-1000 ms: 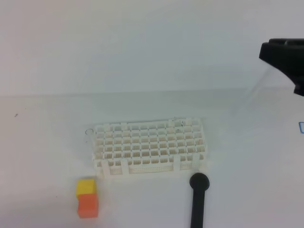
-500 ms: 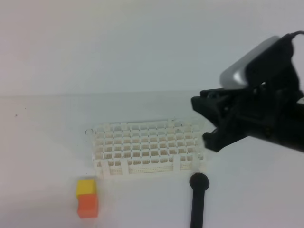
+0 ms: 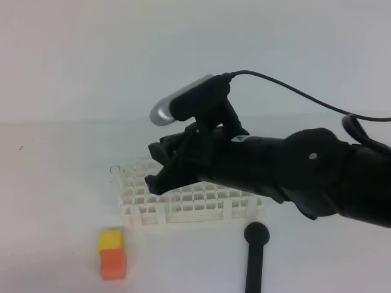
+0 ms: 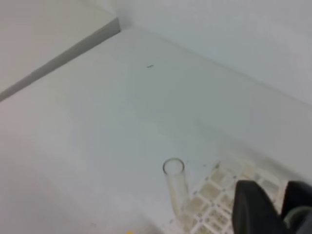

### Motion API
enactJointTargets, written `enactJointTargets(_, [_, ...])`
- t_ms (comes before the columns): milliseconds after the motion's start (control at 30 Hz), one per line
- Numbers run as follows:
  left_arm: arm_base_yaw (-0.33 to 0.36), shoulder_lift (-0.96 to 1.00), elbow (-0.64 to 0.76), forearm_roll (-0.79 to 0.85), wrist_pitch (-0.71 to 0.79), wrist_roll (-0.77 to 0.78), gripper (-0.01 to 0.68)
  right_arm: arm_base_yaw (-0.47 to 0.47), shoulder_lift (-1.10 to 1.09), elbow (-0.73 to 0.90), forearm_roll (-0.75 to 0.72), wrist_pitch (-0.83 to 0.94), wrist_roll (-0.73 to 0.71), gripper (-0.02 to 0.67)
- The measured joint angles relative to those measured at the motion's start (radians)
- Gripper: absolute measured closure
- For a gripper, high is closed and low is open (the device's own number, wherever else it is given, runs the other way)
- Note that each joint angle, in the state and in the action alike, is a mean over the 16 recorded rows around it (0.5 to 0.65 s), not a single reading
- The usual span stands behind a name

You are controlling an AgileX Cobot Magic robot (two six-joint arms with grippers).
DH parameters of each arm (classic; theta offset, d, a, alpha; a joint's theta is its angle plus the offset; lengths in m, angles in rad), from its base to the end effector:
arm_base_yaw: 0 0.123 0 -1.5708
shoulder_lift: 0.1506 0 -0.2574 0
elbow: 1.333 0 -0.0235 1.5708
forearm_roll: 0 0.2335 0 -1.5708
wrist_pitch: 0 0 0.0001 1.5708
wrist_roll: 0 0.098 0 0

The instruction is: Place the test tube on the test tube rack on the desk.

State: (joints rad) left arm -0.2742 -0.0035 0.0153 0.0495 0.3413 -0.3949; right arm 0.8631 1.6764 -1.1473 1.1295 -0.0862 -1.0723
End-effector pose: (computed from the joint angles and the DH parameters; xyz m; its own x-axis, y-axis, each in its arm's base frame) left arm 0.0688 -0.0177 0.1759 -0.3246 -0.2632 -0.9085 0.1538 0.9330 -0.3252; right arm 0.2502 0.2809 0.2548 -0.2954 -0.2598 -0.9194 -0.6957 0.7181 0.0206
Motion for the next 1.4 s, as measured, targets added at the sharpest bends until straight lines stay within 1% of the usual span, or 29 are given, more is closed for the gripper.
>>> enactJointTargets(300, [0.0, 0.0, 0.011, 0.002, 0.0, 0.0, 0.674, 0.034, 0.095, -0.093, -0.182, -0.093, 0.261, 0.533])
enactJointTargets(467, [0.0, 0.001, 0.008, 0.001, 0.0, 0.0, 0.674, 0.048, 0.126, -0.118, -0.26, -0.128, 0.331, 0.533])
enactJointTargets(600, [0.0, 0.001, 0.008, 0.001, 0.0, 0.0, 0.674, 0.054, 0.155, -0.143, -0.28, -0.125, 0.331, 0.533])
enactJointTargets(900, [0.0, 0.002, 0.015, 0.002, -0.001, 0.0, 0.674, 0.062, 0.205, -0.193, -0.283, -0.095, 0.275, 0.533])
enactJointTargets(1400, [0.0, 0.002, 0.017, 0.002, 0.0, 0.0, 0.674, 0.066, 0.255, -0.232, -0.282, -0.102, 0.239, 0.533])
